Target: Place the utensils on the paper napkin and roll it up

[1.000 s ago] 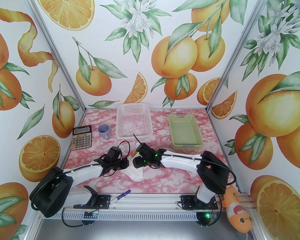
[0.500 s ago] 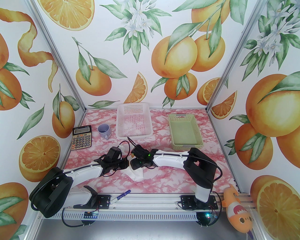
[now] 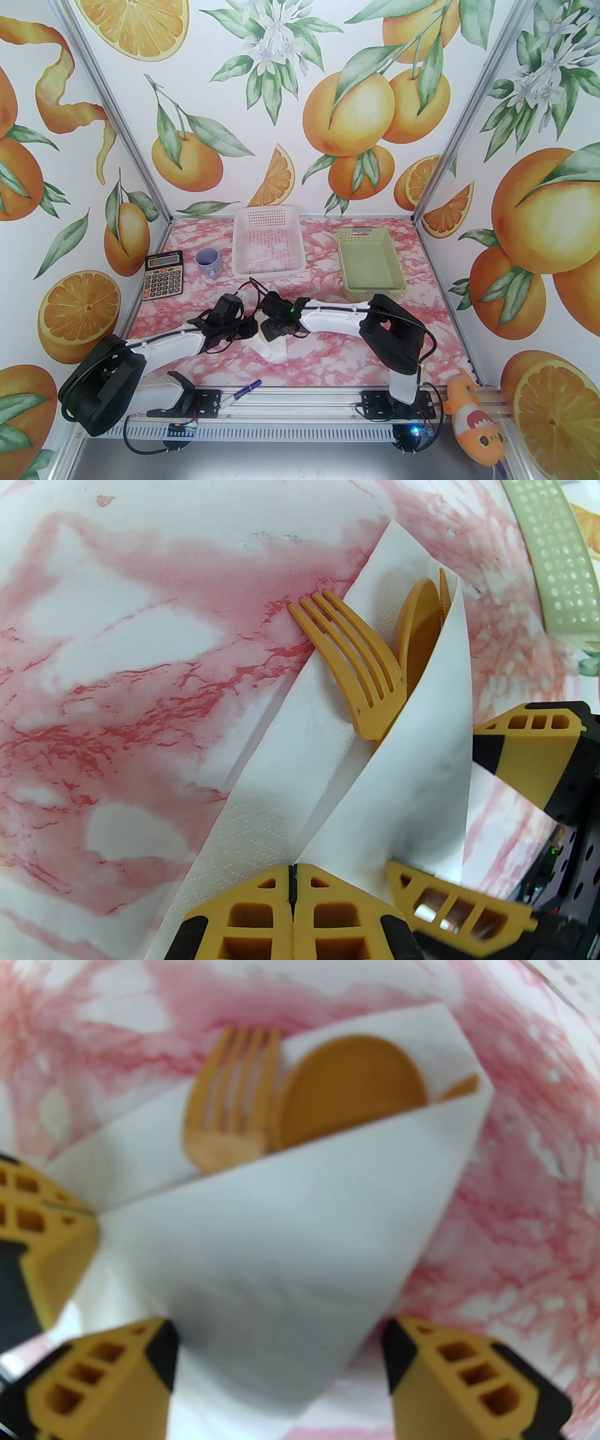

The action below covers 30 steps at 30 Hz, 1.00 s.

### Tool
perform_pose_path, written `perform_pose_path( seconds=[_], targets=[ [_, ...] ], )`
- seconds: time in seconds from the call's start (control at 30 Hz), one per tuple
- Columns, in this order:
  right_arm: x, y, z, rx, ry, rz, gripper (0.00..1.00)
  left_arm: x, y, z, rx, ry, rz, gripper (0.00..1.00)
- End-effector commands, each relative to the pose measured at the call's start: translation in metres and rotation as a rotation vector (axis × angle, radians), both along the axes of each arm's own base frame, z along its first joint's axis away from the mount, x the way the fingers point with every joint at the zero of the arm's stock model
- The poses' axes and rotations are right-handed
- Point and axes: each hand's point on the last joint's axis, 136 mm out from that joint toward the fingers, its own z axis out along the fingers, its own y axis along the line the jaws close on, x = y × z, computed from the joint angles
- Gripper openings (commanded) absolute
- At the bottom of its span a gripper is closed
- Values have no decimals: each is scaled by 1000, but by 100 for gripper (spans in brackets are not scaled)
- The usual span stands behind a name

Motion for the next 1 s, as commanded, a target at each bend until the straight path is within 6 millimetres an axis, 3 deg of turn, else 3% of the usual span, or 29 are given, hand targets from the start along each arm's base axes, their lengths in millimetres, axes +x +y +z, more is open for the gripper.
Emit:
perform_pose_path(
  seconds=[0.0,0.23,0.57,0.6,0.73,0.87,0.97],
  targets=[
    [-7,-40,-20,-172,14,-11,74,-16,15,-18,73,55,7,0],
    [-15,-48,-19,-170,30,-12,63,-16,16,-17,73,53,12,0],
    [-30,-23,-18,-30,116,20,63,-15,15,-15,68,47,11,0],
    [-29,-13,-6,47,125,26,63,-15,15,-14,69,46,12,0],
    [-26,-1,26,211,155,29,63,-16,15,-15,70,49,10,0],
    [-29,-4,49,342,191,21,61,-15,16,-15,71,48,12,0],
    [-38,-9,58,442,241,17,52,-15,16,-14,71,46,13,0]
  ],
)
